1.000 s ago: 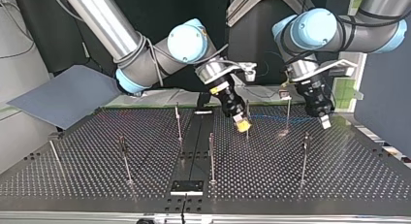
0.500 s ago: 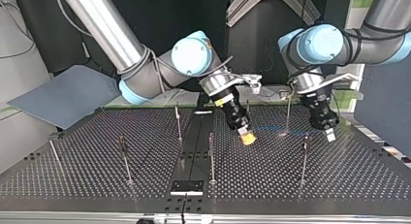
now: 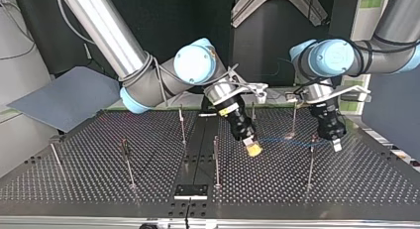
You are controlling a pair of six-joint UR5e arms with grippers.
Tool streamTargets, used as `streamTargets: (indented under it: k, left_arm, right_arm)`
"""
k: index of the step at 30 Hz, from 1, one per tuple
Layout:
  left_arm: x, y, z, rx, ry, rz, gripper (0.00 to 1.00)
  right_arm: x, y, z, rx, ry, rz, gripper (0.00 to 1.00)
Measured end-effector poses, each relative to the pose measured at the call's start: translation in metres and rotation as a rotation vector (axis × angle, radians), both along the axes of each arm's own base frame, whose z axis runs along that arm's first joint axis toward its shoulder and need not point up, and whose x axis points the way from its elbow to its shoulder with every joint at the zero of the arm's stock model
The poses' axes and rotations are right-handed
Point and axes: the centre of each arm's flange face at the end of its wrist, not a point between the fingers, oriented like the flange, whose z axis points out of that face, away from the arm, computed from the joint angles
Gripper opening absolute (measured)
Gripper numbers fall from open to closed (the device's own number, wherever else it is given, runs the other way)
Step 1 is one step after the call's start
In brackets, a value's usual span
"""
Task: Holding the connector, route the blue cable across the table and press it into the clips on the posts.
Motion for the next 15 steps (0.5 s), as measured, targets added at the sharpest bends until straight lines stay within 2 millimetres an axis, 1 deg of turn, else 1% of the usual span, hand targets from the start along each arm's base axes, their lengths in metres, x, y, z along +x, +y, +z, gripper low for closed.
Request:
streamTargets:
  k: [7,12,15]
  left_arm:
    - [0.001,0.005,0.002,-0.015,-0.011,-0.001,0.0]
    - [-0.007,0.005,0.013,-0.026,-0.024,-0.003,0.0]
    - [-0.013,0.004,0.015,-0.032,-0.018,-0.005,0.0]
  right_arm:
    - [0.004,0.006,-0.003,0.004,0.012,0.009,0.0]
    - [0.007,0.01,0.004,-0.006,0.004,0.021,0.0]
    - [0.009,0.012,0.008,-0.008,0.002,0.026,0.0]
